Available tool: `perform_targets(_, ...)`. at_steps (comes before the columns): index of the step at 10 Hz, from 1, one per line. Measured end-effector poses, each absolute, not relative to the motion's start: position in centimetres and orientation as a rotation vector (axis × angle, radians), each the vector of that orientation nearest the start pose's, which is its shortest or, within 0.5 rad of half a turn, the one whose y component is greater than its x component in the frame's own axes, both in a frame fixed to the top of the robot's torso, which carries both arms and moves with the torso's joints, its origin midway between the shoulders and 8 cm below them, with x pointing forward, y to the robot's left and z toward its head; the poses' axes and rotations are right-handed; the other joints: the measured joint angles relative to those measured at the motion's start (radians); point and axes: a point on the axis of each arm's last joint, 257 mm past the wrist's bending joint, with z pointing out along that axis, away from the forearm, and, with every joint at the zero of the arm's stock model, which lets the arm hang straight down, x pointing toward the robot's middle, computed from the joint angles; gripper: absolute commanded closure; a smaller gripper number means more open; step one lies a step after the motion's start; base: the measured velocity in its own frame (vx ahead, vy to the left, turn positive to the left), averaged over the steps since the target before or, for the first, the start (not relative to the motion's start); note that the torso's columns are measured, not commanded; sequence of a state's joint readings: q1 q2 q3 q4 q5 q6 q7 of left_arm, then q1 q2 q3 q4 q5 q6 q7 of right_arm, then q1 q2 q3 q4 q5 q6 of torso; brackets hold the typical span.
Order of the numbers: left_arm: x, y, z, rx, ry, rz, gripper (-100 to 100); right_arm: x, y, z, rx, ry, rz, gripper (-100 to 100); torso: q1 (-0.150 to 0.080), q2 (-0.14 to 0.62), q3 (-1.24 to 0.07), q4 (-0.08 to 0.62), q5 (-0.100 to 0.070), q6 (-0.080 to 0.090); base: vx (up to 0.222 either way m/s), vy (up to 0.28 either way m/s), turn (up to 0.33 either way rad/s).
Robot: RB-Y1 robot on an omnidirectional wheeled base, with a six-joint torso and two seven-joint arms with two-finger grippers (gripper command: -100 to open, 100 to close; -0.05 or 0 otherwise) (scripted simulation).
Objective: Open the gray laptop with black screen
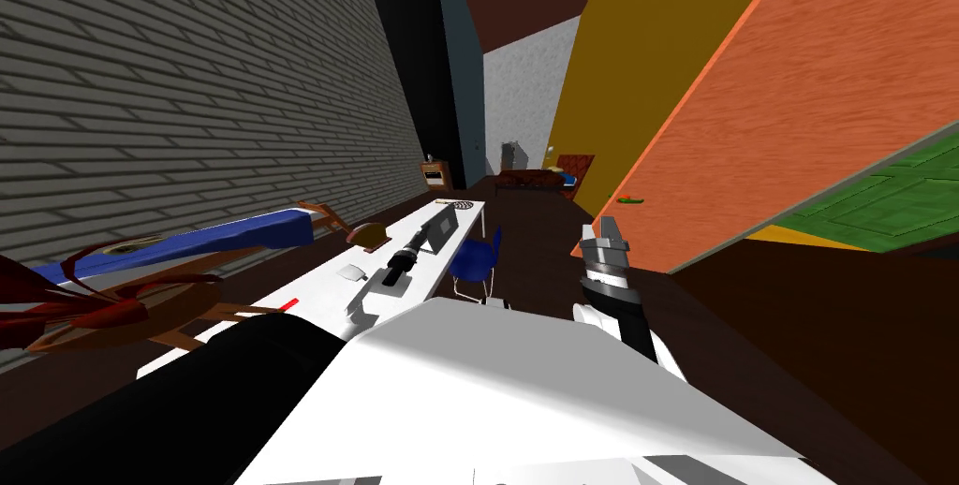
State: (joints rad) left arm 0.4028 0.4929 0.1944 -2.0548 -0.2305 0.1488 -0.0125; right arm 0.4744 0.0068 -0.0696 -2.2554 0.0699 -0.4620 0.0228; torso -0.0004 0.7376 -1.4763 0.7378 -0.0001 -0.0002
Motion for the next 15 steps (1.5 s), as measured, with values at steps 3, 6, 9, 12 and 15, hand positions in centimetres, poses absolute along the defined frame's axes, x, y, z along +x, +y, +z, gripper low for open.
perform_targets(3, 43.0, 42.9, -13.7, -0.713, 1.393, -0.478, 100, 35.4, -29.6, 1.5, 0.636, 0.674, 1.165, 0, 0.0, 0.003, 0.002, 0.002, 0.0, 0.001, 0.005, 0.028, -0.012)
perform_targets(6, 43.1, 42.7, -13.3, -0.787, 1.378, -0.537, 100, 35.4, -29.6, 1.5, 0.636, 0.674, 1.165, 0, 0.005, 0.0, 0.001, -0.002, 0.004, 0.0, 0.005, 0.103, -0.022)
perform_targets(9, 43.2, 42.1, -13.4, -0.887, 1.365, -0.613, 100, 35.4, -29.6, 1.5, 0.636, 0.674, 1.165, 0, 0.003, -0.003, -0.002, -0.003, 0.003, 0.0, -0.001, 0.107, -0.032)
perform_targets(12, 43.1, 41.6, -13.8, -0.995, 1.356, -0.687, 100, 35.4, -29.6, 1.5, 0.636, 0.674, 1.165, 0, 0.001, 0.0, 0.0, -0.001, 0.001, -0.001, 0.002, 0.107, -0.028)
perform_targets(15, 43.0, 41.3, -14.7, -1.076, 1.348, -0.739, 100, 35.4, -29.6, 1.5, 0.636, 0.674, 1.165, 0, -0.001, 0.002, 0.001, 0.001, 0.0, 0.0, 0.005, 0.091, -0.023)
